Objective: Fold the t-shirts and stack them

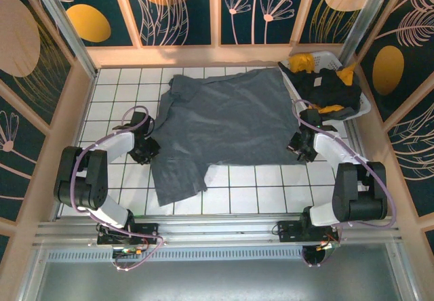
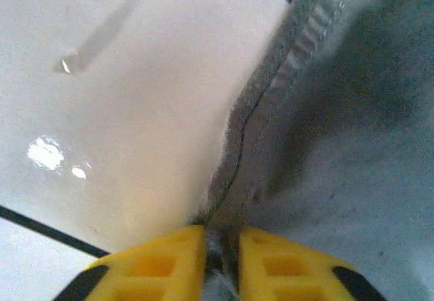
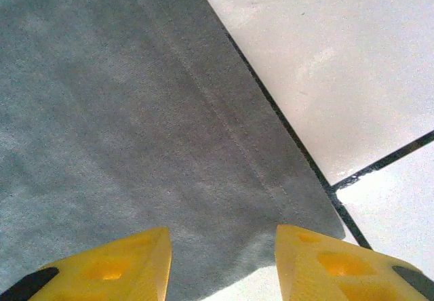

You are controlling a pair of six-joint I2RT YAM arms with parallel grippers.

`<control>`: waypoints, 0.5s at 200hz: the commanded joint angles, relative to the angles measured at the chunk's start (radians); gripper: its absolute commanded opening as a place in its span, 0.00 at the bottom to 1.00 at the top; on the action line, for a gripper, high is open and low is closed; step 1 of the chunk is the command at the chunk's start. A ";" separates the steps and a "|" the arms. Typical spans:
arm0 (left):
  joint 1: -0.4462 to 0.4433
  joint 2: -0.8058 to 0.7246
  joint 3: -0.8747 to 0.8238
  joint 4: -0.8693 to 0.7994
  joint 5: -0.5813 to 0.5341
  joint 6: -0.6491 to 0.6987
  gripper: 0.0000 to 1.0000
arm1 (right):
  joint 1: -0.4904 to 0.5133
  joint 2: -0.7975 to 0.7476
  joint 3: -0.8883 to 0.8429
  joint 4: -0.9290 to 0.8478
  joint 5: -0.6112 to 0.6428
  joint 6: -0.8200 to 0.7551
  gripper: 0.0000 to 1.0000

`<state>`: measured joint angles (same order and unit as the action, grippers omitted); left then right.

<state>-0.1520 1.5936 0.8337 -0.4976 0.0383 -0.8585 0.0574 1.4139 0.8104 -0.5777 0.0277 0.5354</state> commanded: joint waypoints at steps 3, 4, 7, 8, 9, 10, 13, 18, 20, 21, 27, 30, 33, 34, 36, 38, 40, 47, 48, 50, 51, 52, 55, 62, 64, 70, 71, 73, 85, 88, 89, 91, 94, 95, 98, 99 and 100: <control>-0.001 0.018 -0.003 -0.021 -0.108 0.008 0.00 | -0.008 -0.047 0.015 -0.041 0.037 0.032 0.46; 0.000 0.016 -0.002 -0.022 -0.112 0.008 0.00 | -0.009 -0.048 0.014 -0.041 0.037 0.032 0.46; 0.001 0.012 0.002 -0.024 -0.120 0.009 0.00 | -0.010 -0.051 0.012 -0.043 0.038 0.034 0.46; 0.001 0.011 0.003 -0.025 -0.123 0.009 0.00 | -0.009 -0.052 0.013 -0.044 0.038 0.035 0.46; 0.001 0.009 0.003 -0.027 -0.126 0.010 0.00 | -0.009 -0.054 0.012 -0.044 0.038 0.035 0.46; 0.002 0.009 0.004 -0.028 -0.129 0.011 0.00 | -0.010 -0.054 0.013 -0.045 0.038 0.035 0.46; 0.005 0.005 0.006 -0.032 -0.137 0.012 0.00 | -0.010 -0.057 0.012 -0.048 0.040 0.037 0.46; 0.009 -0.003 0.007 -0.035 -0.148 0.012 0.00 | -0.009 -0.060 0.009 -0.052 0.038 0.041 0.46; 0.010 -0.006 0.007 -0.037 -0.152 0.014 0.00 | -0.009 -0.061 0.007 -0.053 0.038 0.042 0.46; 0.012 -0.007 0.007 -0.038 -0.154 0.014 0.00 | -0.010 -0.062 0.007 -0.055 0.038 0.043 0.46; 0.019 -0.017 0.007 -0.038 -0.162 0.016 0.00 | -0.008 -0.065 0.003 -0.059 0.037 0.048 0.46; 0.022 -0.021 0.006 -0.038 -0.165 0.016 0.00 | -0.008 -0.066 0.001 -0.062 0.035 0.051 0.47; 0.026 -0.027 0.005 -0.039 -0.166 0.017 0.00 | -0.008 -0.068 -0.002 -0.063 0.035 0.054 0.46; 0.027 -0.028 0.005 -0.039 -0.166 0.017 0.00 | -0.008 -0.068 -0.004 -0.064 0.035 0.056 0.47; 0.028 -0.031 0.003 -0.039 -0.167 0.016 0.00 | -0.007 -0.069 -0.006 -0.066 0.035 0.058 0.47; 0.030 -0.034 0.002 -0.039 -0.167 0.018 0.00 | -0.008 -0.069 -0.008 -0.066 0.036 0.059 0.47; 0.033 -0.035 0.002 -0.038 -0.166 0.017 0.00 | -0.008 -0.071 -0.011 -0.068 0.037 0.062 0.47; 0.038 -0.042 -0.002 -0.036 -0.165 0.019 0.00 | -0.008 -0.070 -0.020 -0.073 0.041 0.066 0.49; 0.038 -0.043 -0.001 -0.036 -0.164 0.019 0.00 | -0.008 -0.070 -0.021 -0.074 0.041 0.068 0.49; 0.038 -0.045 -0.002 -0.036 -0.163 0.019 0.00 | -0.008 -0.070 -0.024 -0.073 0.041 0.069 0.50; 0.039 -0.045 -0.003 -0.036 -0.162 0.019 0.00 | -0.008 -0.070 -0.025 -0.074 0.041 0.069 0.50; 0.040 -0.046 -0.003 -0.036 -0.162 0.020 0.00 | -0.008 -0.070 -0.027 -0.074 0.041 0.069 0.50; 0.040 -0.048 -0.003 -0.034 -0.159 0.021 0.00 | -0.008 -0.071 -0.031 -0.073 0.041 0.069 0.51; 0.040 -0.050 -0.005 -0.030 -0.151 0.022 0.00 | -0.007 -0.068 -0.038 -0.073 0.037 0.067 0.54; 0.040 -0.052 -0.006 -0.029 -0.149 0.022 0.00 | -0.007 -0.066 -0.040 -0.073 0.036 0.067 0.55; 0.040 -0.054 -0.009 -0.025 -0.143 0.020 0.00 | -0.005 -0.059 -0.044 -0.071 0.028 0.064 0.56; 0.040 -0.055 -0.010 -0.025 -0.142 0.020 0.00 | -0.004 -0.059 -0.045 -0.071 0.026 0.063 0.56; 0.040 -0.055 -0.011 -0.024 -0.140 0.019 0.00 | -0.005 -0.056 -0.047 -0.071 0.025 0.062 0.56; 0.040 -0.058 -0.016 -0.015 -0.132 0.014 0.00 | 0.005 -0.044 -0.050 -0.074 0.019 0.061 0.57; 0.040 -0.059 -0.017 -0.013 -0.130 0.014 0.00 | 0.007 -0.041 -0.051 -0.074 0.016 0.061 0.57; 0.040 -0.060 -0.017 -0.012 -0.129 0.014 0.00 | 0.008 -0.041 -0.051 -0.074 0.016 0.061 0.57; 0.040 -0.059 -0.018 -0.012 -0.128 0.013 0.00 | 0.011 -0.038 -0.052 -0.075 0.014 0.062 0.58; 0.041 -0.059 -0.018 -0.012 -0.127 0.013 0.00 | 0.015 -0.037 -0.053 -0.074 0.011 0.064 0.58; 0.040 -0.058 -0.018 -0.011 -0.127 0.013 0.00 | 0.016 -0.035 -0.053 -0.074 0.009 0.064 0.58; 0.040 -0.058 -0.019 -0.010 -0.126 0.012 0.00 | 0.020 -0.033 -0.053 -0.073 0.005 0.064 0.59; 0.041 -0.058 -0.018 -0.010 -0.125 0.011 0.00 | 0.020 -0.032 -0.054 -0.073 0.003 0.065 0.59; 0.040 -0.058 -0.018 -0.009 -0.125 0.011 0.00 | 0.022 -0.031 -0.054 -0.073 0.001 0.066 0.59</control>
<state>-0.1158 1.5547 0.8322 -0.5007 -0.0803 -0.8539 0.0597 1.3632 0.7708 -0.6151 0.0406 0.5865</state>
